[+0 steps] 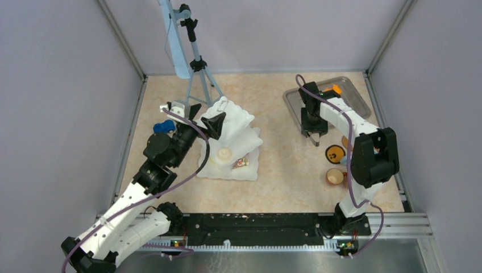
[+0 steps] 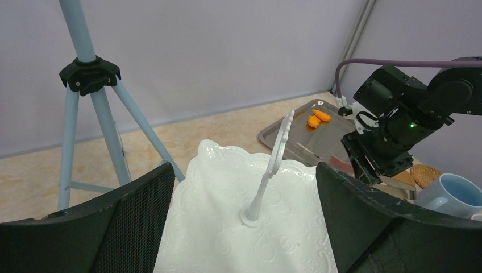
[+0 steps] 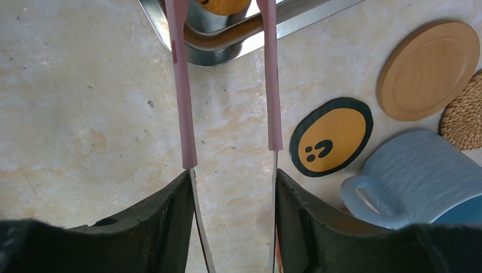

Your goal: Serve the afternoon tea

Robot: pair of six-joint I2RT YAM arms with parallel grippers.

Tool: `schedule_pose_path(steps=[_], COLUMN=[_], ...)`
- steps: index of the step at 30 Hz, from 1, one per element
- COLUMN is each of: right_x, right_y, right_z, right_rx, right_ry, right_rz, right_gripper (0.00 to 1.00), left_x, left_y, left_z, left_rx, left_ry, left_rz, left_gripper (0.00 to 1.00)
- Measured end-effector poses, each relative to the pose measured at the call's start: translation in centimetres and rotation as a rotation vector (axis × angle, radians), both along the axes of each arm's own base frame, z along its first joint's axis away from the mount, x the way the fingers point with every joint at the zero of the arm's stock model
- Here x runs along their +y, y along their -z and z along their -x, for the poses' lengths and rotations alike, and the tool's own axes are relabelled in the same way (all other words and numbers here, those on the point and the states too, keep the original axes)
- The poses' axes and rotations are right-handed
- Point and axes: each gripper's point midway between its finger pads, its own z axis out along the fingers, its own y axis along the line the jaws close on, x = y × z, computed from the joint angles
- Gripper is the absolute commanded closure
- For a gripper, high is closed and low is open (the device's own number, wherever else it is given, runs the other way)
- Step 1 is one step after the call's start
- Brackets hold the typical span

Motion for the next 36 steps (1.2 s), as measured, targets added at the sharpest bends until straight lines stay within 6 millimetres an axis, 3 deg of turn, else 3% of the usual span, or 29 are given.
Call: schedule_pose_path(steps=[16, 23, 31, 36], right_x=[-0.3, -0.3, -0.6, -0.6], right_y=[0.2, 0.9, 0.6, -1.0], right_z=[0.2, 0.4, 0.1, -1.0], right_rx=[0.008, 0.027, 0.009, -0.071], right_ry=[-0.008, -0.014, -0.021, -0.014], right_rz=[0.032, 0.054, 0.070, 0.019], right_gripper=[0.52, 0.69, 0.76, 0.80], left_x=[0.0, 0.0, 0.5, 0.9], left_y=[0.0, 0.0, -0.5, -0.7], left_z=[0.0, 0.0, 0.2, 0.2], left_rx=[-0.001, -0.001, -0.012, -0.018], left_ry=[0.000, -0.001, -0.016, -0.033], left_rz=[0.000, 0.001, 0.011, 0.015], left_gripper=[0.01, 0.01, 0.01, 0.01])
